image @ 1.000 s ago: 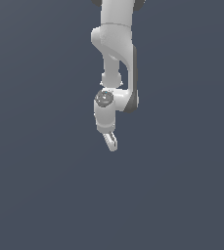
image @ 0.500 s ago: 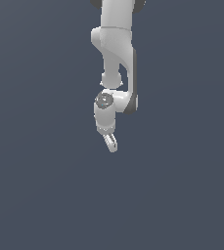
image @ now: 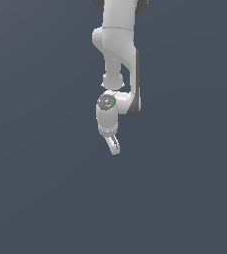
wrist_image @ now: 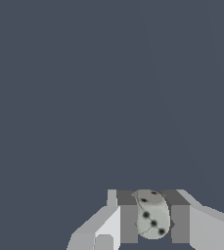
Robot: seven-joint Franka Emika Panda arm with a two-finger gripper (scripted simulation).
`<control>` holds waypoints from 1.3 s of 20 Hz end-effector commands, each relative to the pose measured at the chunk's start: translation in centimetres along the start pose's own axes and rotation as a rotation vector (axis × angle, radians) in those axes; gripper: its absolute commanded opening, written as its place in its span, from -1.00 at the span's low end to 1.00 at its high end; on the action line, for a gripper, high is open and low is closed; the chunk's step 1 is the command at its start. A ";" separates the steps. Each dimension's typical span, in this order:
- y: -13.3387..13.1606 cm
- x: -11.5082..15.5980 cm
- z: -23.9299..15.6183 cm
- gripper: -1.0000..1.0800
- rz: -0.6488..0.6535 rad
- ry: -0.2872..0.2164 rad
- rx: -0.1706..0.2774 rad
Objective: Pick up the object and move it to a goal position.
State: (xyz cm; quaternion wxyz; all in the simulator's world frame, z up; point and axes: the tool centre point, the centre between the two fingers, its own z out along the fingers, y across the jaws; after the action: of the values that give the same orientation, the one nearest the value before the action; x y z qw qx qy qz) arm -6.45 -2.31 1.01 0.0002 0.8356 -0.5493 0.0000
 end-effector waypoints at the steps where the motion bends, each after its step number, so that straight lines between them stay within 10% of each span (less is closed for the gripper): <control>1: -0.4 -0.7 -0.1 -1.00 -0.001 0.000 0.000; 26: -8.7 -16.7 -2.4 -1.00 -0.004 0.000 0.000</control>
State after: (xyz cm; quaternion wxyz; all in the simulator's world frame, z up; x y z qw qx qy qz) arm -5.19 16.11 3.33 -0.0001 0.8372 -0.5469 0.0000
